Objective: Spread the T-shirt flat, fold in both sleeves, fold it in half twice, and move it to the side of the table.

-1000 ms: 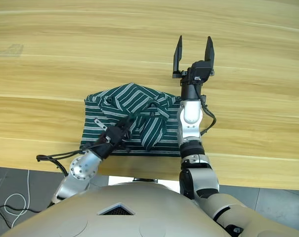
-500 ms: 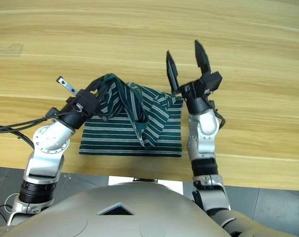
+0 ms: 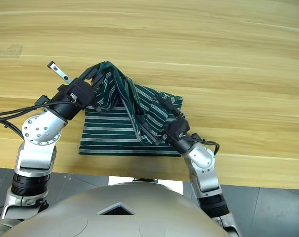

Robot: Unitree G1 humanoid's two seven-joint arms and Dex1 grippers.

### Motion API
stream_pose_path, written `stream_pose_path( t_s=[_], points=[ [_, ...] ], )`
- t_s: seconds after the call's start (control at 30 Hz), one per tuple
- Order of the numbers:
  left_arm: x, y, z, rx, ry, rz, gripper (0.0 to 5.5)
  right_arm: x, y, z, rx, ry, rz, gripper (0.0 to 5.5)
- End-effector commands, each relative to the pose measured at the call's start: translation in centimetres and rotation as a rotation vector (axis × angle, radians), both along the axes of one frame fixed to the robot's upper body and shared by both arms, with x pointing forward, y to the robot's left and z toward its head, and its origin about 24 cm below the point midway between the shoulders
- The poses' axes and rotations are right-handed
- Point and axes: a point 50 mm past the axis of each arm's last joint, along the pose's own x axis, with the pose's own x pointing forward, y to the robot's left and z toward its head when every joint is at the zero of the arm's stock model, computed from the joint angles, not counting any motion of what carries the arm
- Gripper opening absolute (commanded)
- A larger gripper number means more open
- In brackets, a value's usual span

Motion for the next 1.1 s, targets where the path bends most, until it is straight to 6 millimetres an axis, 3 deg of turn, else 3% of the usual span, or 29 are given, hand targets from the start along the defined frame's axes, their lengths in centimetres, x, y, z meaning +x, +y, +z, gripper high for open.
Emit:
stream_pose_path(
  t_s=[0.03,0.13,0.3,0.63,1.1],
  points=[
    [0.1,-0.2,0.0,0.033,-0.012,-0.015,0.03,-0.8,1.2,0.7,-0.022,0.018,0.002,3.95],
    [0.1,-0.3,0.2,0.036,-0.022,-0.024,0.03,-1.4,1.5,0.8,-0.025,0.052,-0.002,3.95],
    [0.1,-0.5,0.7,0.032,-0.048,-0.026,0.03,-1.4,1.4,-0.8,-0.065,0.129,-0.041,3.95],
    [-0.5,-0.2,1.9,-0.002,-0.07,-0.04,0.03,-1.1,1.2,-1.7,-0.108,0.088,-0.068,3.95],
    [-0.4,-0.1,0.6,0.027,-0.038,-0.035,0.03,-0.8,1.5,-1.5,-0.124,0.035,-0.054,1.26]
  ],
)
